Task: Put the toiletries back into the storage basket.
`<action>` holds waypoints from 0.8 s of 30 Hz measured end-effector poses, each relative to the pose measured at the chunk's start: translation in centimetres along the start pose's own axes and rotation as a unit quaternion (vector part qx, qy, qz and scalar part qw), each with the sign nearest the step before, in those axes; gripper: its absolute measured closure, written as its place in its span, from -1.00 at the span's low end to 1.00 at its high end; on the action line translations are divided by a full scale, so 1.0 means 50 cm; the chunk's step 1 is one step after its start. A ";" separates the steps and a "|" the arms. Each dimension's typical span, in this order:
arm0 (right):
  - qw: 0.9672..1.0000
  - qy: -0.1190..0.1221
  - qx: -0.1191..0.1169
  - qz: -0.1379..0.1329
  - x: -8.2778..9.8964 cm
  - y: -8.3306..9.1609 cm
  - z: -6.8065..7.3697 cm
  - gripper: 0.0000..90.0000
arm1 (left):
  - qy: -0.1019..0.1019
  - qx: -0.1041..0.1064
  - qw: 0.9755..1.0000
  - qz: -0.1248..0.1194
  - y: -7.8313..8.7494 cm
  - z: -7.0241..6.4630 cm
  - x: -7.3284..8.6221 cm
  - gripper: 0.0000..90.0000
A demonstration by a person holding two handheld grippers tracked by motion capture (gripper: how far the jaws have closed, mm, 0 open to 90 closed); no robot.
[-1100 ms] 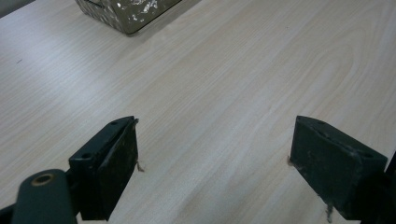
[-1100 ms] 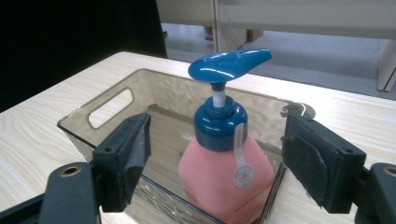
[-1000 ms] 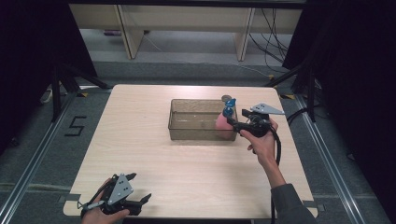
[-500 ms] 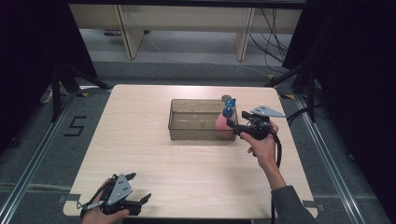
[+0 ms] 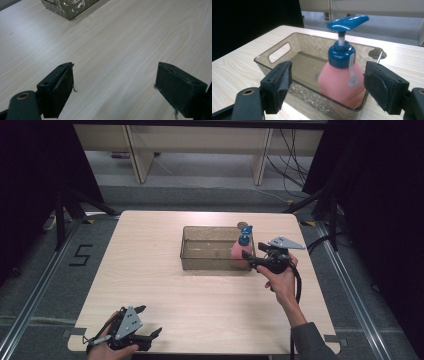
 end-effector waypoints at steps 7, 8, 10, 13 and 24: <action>1.000 -0.006 -0.002 0.003 0.011 0.003 0.011 -0.58 | 0.004 0.000 1.000 0.000 0.000 0.001 0.000 -0.67; 1.000 0.001 0.006 0.003 0.012 0.006 0.011 -0.59 | 0.004 0.000 1.000 -0.001 -0.001 0.001 0.000 -0.67; 1.000 -0.003 0.001 0.003 0.016 0.007 0.014 -0.60 | 0.001 -0.001 1.000 0.002 0.000 0.001 0.001 -0.67; 1.000 -0.004 -0.002 0.004 0.020 0.011 0.020 -0.62 | 0.004 0.003 1.000 -0.002 -0.001 0.001 0.000 -0.67; 1.000 0.001 -0.014 0.018 0.047 0.014 0.047 -0.65 | 0.002 0.002 1.000 0.001 0.000 0.005 0.000 -0.67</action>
Point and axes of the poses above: each handheld gripper's, and its own axes: y roughly backward along the jaws, x roughly out of its underside, z roughly to its left, the point moved 2 cm from there along -y, roughly forward along the jaws, and after that the axes turned 10 degrees about -x, right-handed, at the moved point
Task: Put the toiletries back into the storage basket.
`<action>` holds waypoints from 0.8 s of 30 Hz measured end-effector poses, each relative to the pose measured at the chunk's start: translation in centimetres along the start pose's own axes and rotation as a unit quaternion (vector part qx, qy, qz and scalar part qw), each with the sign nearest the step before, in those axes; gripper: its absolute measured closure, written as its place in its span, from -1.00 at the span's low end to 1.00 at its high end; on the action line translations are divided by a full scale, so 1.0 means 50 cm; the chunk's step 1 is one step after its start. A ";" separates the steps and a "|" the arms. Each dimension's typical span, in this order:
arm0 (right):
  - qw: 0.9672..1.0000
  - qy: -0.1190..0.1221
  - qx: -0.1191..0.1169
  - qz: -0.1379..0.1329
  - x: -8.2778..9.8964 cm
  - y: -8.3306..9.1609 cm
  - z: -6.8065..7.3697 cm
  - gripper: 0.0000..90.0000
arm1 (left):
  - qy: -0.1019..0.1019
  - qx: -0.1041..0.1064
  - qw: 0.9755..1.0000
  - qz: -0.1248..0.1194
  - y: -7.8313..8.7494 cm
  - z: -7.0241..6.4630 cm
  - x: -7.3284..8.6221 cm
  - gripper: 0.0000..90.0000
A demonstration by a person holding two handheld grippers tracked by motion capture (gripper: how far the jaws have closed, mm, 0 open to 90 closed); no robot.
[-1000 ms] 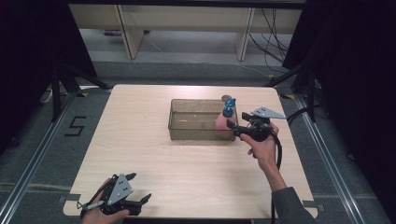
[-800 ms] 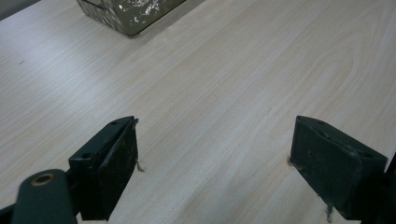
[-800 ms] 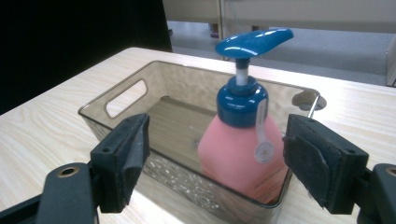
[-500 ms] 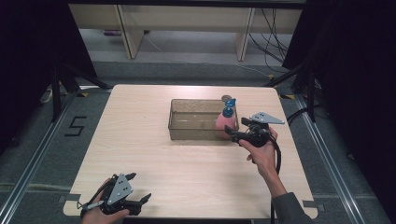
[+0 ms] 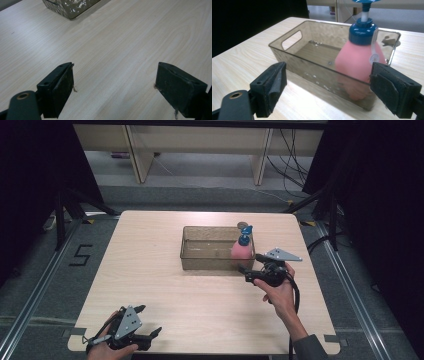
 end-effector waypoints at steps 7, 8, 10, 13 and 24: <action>1.000 -0.001 -0.009 -0.007 0.016 0.002 0.011 -0.65 | -0.003 -0.005 1.000 0.004 -0.001 -0.001 0.001 -0.67; 1.000 -0.008 -0.009 0.000 0.017 0.005 0.015 -0.65 | 0.003 -0.003 1.000 0.001 -0.001 -0.002 0.001 -0.67; 1.000 -0.004 -0.012 0.000 0.019 0.008 0.016 -0.65 | 0.000 -0.005 1.000 0.000 -0.002 0.000 0.001 -0.67; 1.000 -0.007 -0.016 -0.005 0.023 0.011 0.020 -0.65 | 0.001 -0.003 1.000 0.001 -0.002 -0.001 0.001 -0.67; 1.000 -0.010 -0.023 -0.009 0.044 0.023 0.024 -0.65 | -0.011 -0.005 1.000 0.013 -0.002 0.001 0.001 -0.67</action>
Point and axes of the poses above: each handheld gripper's, and its own axes: y roughly backward along the jaws, x roughly out of its underside, z roughly to its left, the point moved 2 cm from there along -y, roughly forward along the jaws, and after that the axes turned 10 degrees about -x, right-handed, at the moved point
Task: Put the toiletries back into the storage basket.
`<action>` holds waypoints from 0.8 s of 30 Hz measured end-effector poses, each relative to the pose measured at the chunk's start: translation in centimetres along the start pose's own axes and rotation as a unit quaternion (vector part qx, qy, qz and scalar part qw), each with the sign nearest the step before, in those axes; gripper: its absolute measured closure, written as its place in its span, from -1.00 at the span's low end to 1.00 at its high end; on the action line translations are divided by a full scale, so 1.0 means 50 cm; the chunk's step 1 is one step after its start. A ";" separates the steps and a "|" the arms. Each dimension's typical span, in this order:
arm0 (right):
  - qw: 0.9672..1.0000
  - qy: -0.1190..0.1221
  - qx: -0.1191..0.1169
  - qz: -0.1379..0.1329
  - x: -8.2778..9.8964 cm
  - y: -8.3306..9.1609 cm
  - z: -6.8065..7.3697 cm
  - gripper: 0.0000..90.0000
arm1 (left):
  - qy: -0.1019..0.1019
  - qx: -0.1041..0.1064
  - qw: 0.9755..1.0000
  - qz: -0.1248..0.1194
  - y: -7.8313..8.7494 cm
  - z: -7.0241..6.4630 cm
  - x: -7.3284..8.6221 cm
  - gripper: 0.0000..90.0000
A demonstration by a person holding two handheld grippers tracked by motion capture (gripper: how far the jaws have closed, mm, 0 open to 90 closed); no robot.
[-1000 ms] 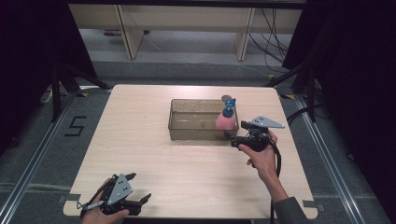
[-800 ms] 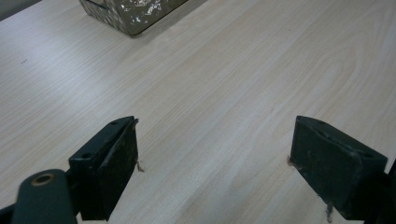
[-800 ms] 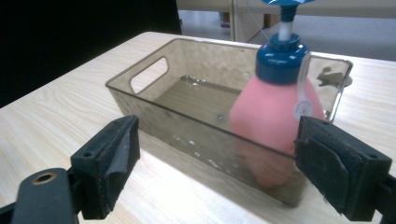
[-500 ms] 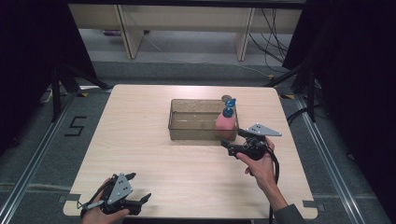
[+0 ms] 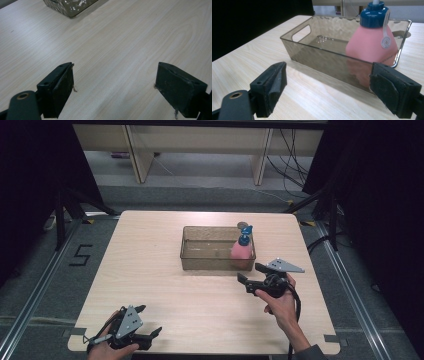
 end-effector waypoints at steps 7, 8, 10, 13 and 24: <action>1.000 -0.018 -0.002 -0.002 0.006 0.011 0.008 -0.65 | 0.001 -0.002 1.000 -0.004 0.001 0.000 0.000 -0.67; 1.000 -0.002 0.002 -0.003 0.006 0.012 0.003 -0.65 | 0.014 0.000 1.000 -0.012 -0.001 -0.002 0.000 -0.67; 1.000 -0.012 0.000 -0.002 0.009 0.013 0.007 -0.65 | 0.007 -0.001 1.000 -0.010 -0.002 -0.002 0.000 -0.67; 1.000 0.000 0.002 0.001 0.011 0.013 0.006 -0.65 | 0.009 0.003 1.000 -0.010 0.001 -0.005 -0.001 -0.67; 1.000 -0.008 -0.011 0.004 0.019 0.021 0.024 -0.65 | 0.001 0.000 1.000 -0.009 0.001 -0.002 0.002 -0.67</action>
Point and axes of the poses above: each handheld gripper's, and its own axes: y roughly backward along the jaws, x roughly out of its underside, z roughly to its left, the point moved 2 cm from there along -y, roughly forward along the jaws, and after that the axes turned 10 degrees about -x, right-handed, at the moved point
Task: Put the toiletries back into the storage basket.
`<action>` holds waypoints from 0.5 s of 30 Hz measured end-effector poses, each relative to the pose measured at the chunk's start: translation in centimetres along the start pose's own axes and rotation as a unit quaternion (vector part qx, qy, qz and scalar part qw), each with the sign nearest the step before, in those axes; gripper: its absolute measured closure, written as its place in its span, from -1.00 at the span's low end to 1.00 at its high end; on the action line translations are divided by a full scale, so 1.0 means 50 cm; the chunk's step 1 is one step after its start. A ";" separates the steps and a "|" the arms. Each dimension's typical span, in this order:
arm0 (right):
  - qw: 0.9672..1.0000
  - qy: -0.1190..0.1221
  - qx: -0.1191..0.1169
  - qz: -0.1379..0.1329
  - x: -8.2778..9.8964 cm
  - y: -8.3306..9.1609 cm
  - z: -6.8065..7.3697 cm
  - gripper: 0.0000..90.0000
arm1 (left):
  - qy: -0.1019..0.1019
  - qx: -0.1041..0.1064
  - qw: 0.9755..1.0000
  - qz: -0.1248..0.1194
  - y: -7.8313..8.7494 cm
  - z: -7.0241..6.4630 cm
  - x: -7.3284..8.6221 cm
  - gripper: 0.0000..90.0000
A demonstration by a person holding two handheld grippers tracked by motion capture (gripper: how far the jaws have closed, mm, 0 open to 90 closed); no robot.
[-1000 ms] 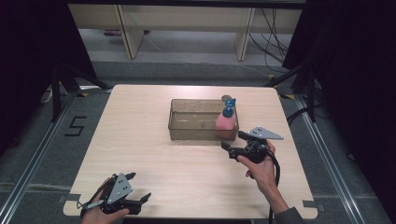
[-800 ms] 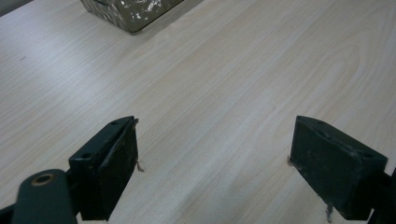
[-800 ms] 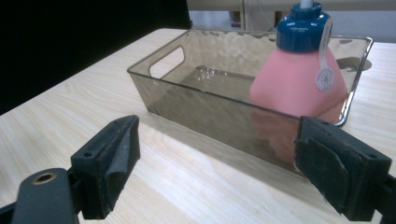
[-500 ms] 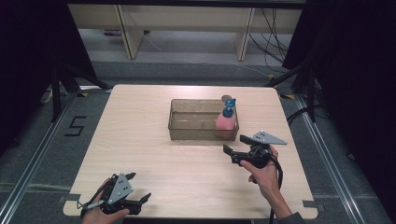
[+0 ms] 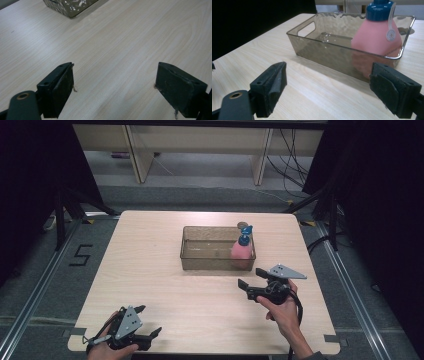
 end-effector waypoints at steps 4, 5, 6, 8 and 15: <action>1.000 -0.015 -0.001 0.002 0.009 0.006 0.006 -0.65 | 0.000 0.000 1.000 0.003 0.002 0.002 0.001 -0.67; 1.000 0.004 -0.001 0.000 0.010 0.006 0.001 -0.65 | 0.002 0.001 1.000 0.002 0.001 0.002 0.001 -0.67; 1.000 0.007 0.000 -0.001 0.011 0.006 0.001 -0.65 | 0.000 -0.001 1.000 0.004 0.002 0.002 0.001 -0.67; 1.000 -0.003 -0.003 0.002 0.014 0.008 0.003 -0.65 | 0.000 0.002 1.000 0.001 0.000 0.001 0.001 -0.67; 1.000 0.004 0.005 -0.002 0.021 0.019 0.007 -0.65 | 0.004 0.005 1.000 0.004 0.001 0.000 0.002 -0.67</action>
Point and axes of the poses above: each handheld gripper's, and its own axes: y roughly backward along the jaws, x roughly out of its underside, z roughly to its left, the point moved 2 cm from there along -y, roughly forward along the jaws, and after that the axes turned 10 degrees about -x, right-handed, at the moved point
